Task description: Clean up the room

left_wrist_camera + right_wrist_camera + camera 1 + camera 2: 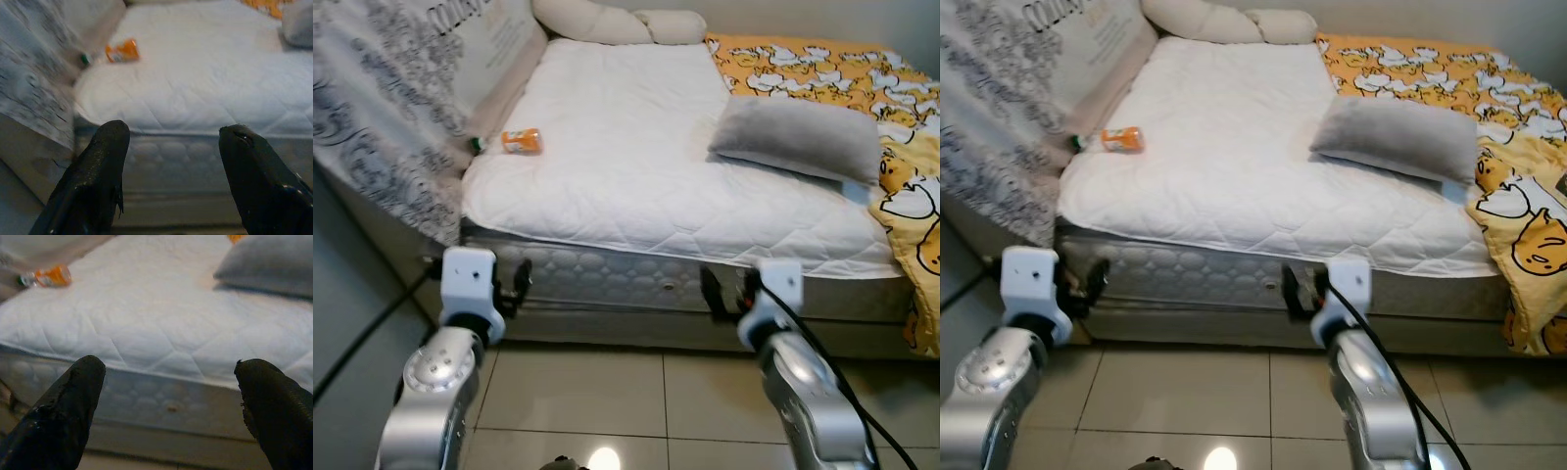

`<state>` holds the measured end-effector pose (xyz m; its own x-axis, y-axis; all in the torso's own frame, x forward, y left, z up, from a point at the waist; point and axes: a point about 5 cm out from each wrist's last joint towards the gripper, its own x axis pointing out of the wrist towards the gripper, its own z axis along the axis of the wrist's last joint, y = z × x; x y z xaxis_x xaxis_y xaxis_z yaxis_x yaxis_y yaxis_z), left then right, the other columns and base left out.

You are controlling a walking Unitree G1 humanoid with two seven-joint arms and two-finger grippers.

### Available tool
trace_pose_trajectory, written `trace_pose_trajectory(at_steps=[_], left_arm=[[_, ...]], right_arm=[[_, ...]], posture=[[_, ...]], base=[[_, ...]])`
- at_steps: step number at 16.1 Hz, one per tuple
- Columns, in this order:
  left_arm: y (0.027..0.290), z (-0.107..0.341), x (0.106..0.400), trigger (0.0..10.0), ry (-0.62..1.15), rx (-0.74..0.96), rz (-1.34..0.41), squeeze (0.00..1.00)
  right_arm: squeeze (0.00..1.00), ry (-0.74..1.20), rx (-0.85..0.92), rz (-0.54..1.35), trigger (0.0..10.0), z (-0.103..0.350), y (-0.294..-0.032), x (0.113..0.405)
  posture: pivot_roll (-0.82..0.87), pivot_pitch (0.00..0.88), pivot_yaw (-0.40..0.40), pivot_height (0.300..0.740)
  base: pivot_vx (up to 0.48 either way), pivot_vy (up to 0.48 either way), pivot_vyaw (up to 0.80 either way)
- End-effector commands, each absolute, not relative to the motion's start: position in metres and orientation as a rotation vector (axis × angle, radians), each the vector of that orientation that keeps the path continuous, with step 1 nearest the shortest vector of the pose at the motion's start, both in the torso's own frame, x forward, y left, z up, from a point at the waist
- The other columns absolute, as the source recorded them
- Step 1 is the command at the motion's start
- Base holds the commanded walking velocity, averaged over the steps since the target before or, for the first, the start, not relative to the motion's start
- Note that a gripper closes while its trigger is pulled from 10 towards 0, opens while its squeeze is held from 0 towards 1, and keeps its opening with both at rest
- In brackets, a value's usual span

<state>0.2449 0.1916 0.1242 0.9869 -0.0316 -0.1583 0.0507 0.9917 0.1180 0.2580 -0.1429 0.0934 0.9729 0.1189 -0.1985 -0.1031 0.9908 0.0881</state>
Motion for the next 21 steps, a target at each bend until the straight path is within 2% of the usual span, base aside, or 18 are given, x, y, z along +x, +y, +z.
trace_pose_trajectory(at_steps=[1,4,8,13,17,19,21], left_arm=[[0.188,0.125,0.248,10.0,0.142,0.131,-0.06,0.0],[0.185,0.128,0.251,10.0,0.136,0.114,-0.068,0.0],[0.182,0.125,0.253,10.0,0.144,0.124,-0.073,0.0],[0.176,0.122,0.253,10.0,0.154,0.128,-0.097,0.0],[0.177,0.122,0.255,10.0,0.151,0.128,-0.093,0.0],[0.178,0.123,0.257,10.0,0.148,0.129,-0.088,0.0],[0.178,0.123,0.258,10.0,0.147,0.133,-0.088,0.0]], right_arm=[[0.0,0.213,0.088,0.092,10.0,0.092,-0.148,0.26],[0.0,0.191,0.055,0.131,10.0,0.097,-0.144,0.263],[0.0,0.207,0.012,0.137,10.0,0.094,-0.146,0.263],[0.0,0.21,0.012,0.091,10.0,0.095,-0.154,0.266],[0.0,0.208,-0.057,0.043,10.0,0.095,-0.156,0.27],[0.0,0.197,-0.097,0.094,10.0,0.095,-0.154,0.27],[0.0,0.193,-0.082,0.134,10.0,0.097,-0.149,0.27]], posture=[[-0.02,0.0,-0.004,0.74],[-0.02,0.0,-0.009,0.74],[-0.03,0.0,-0.017,0.74],[-0.04,0.0,-0.013,0.74],[-0.04,0.0,-0.016,0.74],[-0.04,0.0,-0.018,0.74],[-0.04,0.0,-0.015,0.74]], base=[[0.0,0.0,0.0],[0.27,0.0,0.0],[0.324,0.0,0.8],[0.323,0.0,0.0],[0.323,0.0,0.0],[0.322,0.0,0.0],[0.319,0.0,0.8]])
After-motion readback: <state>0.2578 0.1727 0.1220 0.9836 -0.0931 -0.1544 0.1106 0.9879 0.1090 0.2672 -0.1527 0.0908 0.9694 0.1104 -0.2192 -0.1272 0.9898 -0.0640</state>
